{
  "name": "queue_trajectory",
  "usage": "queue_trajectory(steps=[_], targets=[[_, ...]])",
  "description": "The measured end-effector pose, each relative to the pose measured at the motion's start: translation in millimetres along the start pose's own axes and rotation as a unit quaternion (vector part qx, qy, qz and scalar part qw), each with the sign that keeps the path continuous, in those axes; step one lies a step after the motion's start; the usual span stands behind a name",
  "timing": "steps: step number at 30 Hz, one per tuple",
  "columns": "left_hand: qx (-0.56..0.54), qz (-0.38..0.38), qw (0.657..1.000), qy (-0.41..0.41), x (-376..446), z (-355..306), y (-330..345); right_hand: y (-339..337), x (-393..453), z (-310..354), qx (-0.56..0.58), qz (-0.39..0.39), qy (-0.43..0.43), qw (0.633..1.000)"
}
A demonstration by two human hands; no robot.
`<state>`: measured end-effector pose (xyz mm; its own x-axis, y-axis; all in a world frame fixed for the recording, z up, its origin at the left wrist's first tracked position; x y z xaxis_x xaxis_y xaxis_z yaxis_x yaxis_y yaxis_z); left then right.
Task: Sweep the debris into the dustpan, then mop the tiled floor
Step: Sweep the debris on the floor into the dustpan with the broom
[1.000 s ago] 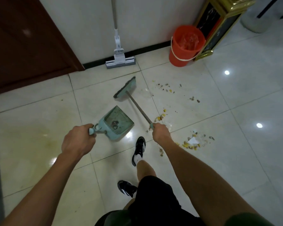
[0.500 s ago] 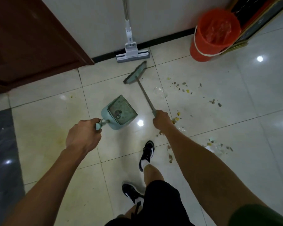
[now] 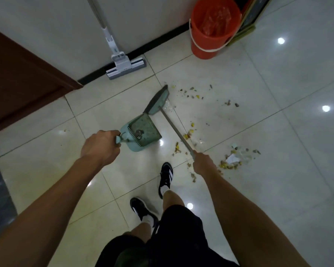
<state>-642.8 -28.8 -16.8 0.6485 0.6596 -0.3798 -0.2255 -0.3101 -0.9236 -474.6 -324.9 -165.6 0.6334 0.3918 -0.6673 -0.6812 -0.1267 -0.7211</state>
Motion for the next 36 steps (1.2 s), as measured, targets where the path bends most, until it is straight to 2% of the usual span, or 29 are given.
queue_trajectory(steps=[6, 14, 21, 26, 36], targets=[[0.032, 0.009, 0.997, 0.063, 4, -53, 3, 18, -54, -68, 0.022, -0.023, 0.065, 0.997], [0.066, 0.007, 0.990, 0.127, -1, -98, 3, 34, -113, -109, 0.075, -0.055, 0.134, 0.987], [0.083, 0.003, 0.982, 0.167, -4, -121, 9, 34, -125, -108, 0.109, -0.061, 0.161, 0.979], [0.073, 0.006, 0.982, 0.173, 1, -119, 0, 34, -143, -119, 0.085, -0.054, 0.185, 0.978], [0.063, -0.012, 0.979, 0.196, 40, -101, -36, 1, -152, -93, 0.031, -0.082, 0.154, 0.984]])
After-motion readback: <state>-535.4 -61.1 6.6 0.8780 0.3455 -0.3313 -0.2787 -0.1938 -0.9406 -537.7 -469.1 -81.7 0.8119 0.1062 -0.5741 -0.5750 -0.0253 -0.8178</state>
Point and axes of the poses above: each hand's wrist, its own x-axis towards the middle knuckle, its own y-axis out of the palm, z = x × y, the point moved 5 cm from there along x, towards the middle knuckle, and after that the axes turned 10 degrees about -z, right-handed, at the moved point
